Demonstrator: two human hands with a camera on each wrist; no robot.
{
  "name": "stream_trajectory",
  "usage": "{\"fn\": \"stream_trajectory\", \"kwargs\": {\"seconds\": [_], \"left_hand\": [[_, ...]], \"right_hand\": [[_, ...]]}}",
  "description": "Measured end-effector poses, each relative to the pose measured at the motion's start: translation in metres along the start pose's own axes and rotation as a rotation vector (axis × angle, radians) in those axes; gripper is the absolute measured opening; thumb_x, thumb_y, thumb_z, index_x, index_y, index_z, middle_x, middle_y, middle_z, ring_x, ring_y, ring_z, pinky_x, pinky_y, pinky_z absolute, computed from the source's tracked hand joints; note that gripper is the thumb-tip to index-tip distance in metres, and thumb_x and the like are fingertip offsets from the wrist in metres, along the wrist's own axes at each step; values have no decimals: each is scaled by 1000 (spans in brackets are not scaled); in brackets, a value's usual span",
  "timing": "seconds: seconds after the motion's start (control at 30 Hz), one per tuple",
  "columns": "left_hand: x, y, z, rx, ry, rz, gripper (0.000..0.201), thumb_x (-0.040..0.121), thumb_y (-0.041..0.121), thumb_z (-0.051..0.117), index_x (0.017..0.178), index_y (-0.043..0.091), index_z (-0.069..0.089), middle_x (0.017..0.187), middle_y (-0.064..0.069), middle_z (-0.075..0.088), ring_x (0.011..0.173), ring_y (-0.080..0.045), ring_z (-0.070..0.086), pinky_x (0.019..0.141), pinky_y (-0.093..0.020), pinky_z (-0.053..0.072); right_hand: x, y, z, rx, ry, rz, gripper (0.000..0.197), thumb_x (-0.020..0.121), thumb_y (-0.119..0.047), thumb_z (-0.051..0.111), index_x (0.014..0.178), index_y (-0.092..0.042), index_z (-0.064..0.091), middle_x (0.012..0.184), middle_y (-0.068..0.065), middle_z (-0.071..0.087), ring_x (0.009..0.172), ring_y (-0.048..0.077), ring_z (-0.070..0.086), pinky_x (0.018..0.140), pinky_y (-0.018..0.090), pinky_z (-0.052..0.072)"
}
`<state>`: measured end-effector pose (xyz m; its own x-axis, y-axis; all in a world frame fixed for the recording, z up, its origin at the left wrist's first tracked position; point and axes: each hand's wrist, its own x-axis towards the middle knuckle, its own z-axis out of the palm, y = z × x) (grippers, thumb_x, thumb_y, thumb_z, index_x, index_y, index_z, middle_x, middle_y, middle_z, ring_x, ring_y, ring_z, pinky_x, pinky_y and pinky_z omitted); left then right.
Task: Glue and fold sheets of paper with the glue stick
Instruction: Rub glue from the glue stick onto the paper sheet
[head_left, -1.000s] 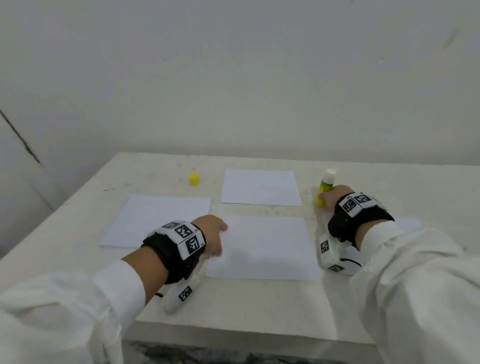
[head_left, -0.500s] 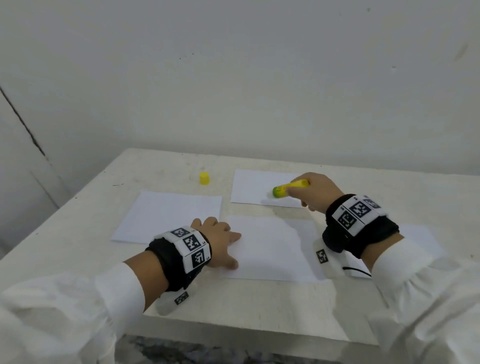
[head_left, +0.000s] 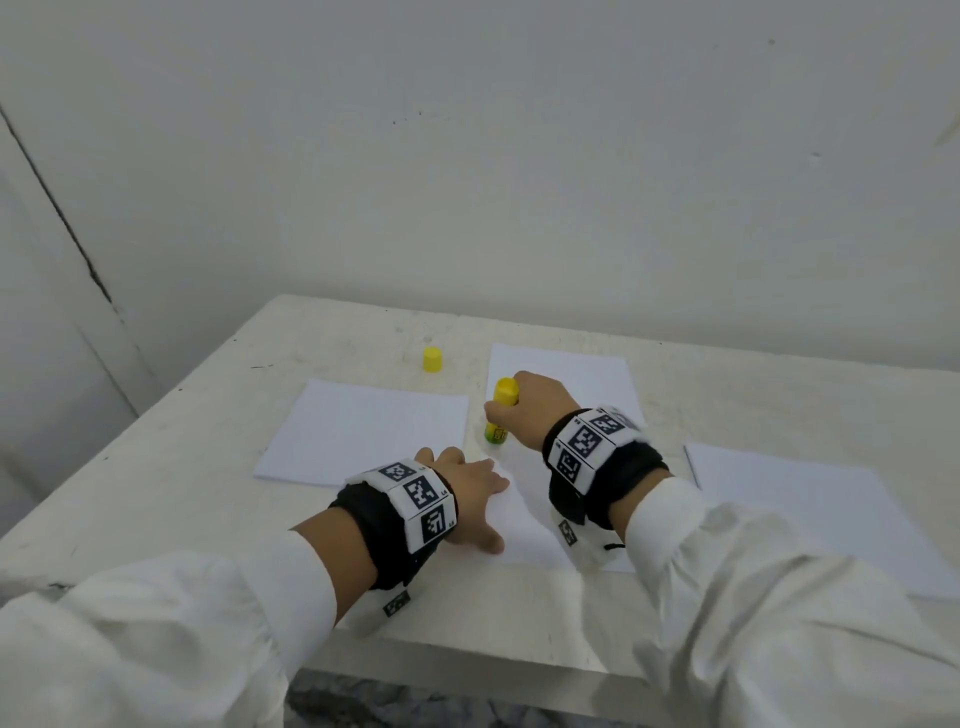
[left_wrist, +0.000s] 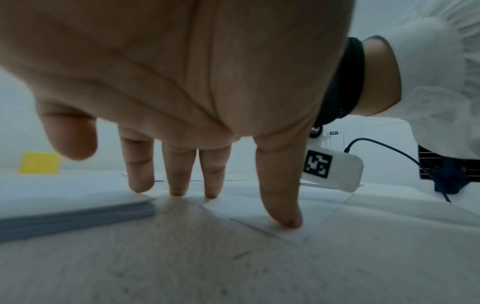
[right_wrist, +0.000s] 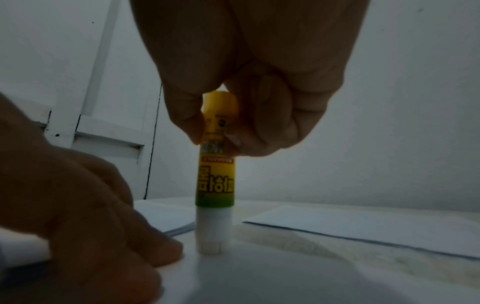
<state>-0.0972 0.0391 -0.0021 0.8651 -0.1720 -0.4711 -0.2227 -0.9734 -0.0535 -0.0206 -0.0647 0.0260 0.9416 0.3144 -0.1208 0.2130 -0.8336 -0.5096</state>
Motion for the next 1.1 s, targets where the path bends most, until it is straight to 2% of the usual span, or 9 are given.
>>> {"fn": "stream_trajectory", "kwargs": {"seconds": [0.13, 0.27, 0.37, 0.5, 0.63, 0.77, 0.87, 0.97, 1.1], "left_hand": [[-1, -3, -3, 34, -20, 13, 84, 82, 66, 54, 150, 34, 17, 158, 9, 14, 139, -24, 18, 107, -45, 18], [3, -8, -5, 63, 17, 17, 94, 76, 72, 55, 150, 26, 20, 155, 9, 20, 136, -23, 21, 106, -46, 19], [6, -9, -7, 64, 13, 24, 97, 70, 77, 57, 147, 26, 26, 152, 9, 25, 135, -23, 22, 106, -45, 20], [14, -12, -6, -10, -41, -89, 120, 36, 91, 59, 141, 43, 25, 151, 5, 24, 135, -29, 22, 107, -50, 27], [10, -13, -13, -64, -77, -131, 108, 48, 79, 71, 139, 47, 22, 154, -2, 11, 134, -38, 20, 109, -52, 27], [12, -15, -13, -67, -82, -131, 115, 48, 80, 71, 142, 49, 14, 157, -2, 4, 137, -40, 16, 110, -54, 25], [14, -18, -13, -75, -73, -139, 125, 47, 80, 71, 146, 47, 3, 158, -3, 1, 139, -41, 14, 112, -55, 23], [15, -18, -13, -72, -57, -145, 137, 42, 80, 73, 147, 42, -6, 158, -4, 4, 139, -41, 16, 111, -55, 24], [15, -18, -15, -66, -66, -154, 136, 38, 74, 79, 144, 41, 1, 156, -4, 13, 134, -41, 23, 108, -55, 29]], "right_hand": [[-8, 17, -14, -80, 17, 36, 23, 91, -31, 53, 95, -11, 44, 93, 5, 48, 84, 22, 47, 68, 30, 37], [-20, 56, -35, -102, 77, 139, 23, 90, -31, 53, 92, -10, 44, 78, 1, 44, 80, 23, 47, 63, 29, 35], [-31, 84, -51, -111, 122, 218, 23, 90, -31, 54, 91, -9, 45, 85, 6, 49, 80, 24, 48, 63, 29, 35], [-38, 109, -64, -98, 181, 287, 23, 89, -30, 56, 88, -10, 45, 78, 3, 46, 79, 24, 47, 59, 29, 32], [-41, 111, -64, -47, 232, 293, 26, 85, -27, 57, 72, -16, 38, 69, 0, 43, 75, 24, 47, 51, 27, 29], [-51, 83, -60, 92, 385, 124, 18, 81, -21, 58, 76, -10, 45, 69, 2, 47, 64, 19, 45, 52, 27, 32], [-52, 49, -48, 113, 204, -20, 18, 83, -25, 60, 78, -10, 52, 71, 0, 51, 66, 15, 47, 57, 27, 36], [-46, 21, -29, 35, -13, -95, 27, 85, -30, 60, 68, -16, 44, 69, -3, 46, 63, 13, 44, 54, 24, 32], [-31, 8, -6, -16, -37, -100, 32, 86, -39, 59, 68, -19, 42, 70, -4, 47, 64, 10, 45, 54, 22, 33]]}}
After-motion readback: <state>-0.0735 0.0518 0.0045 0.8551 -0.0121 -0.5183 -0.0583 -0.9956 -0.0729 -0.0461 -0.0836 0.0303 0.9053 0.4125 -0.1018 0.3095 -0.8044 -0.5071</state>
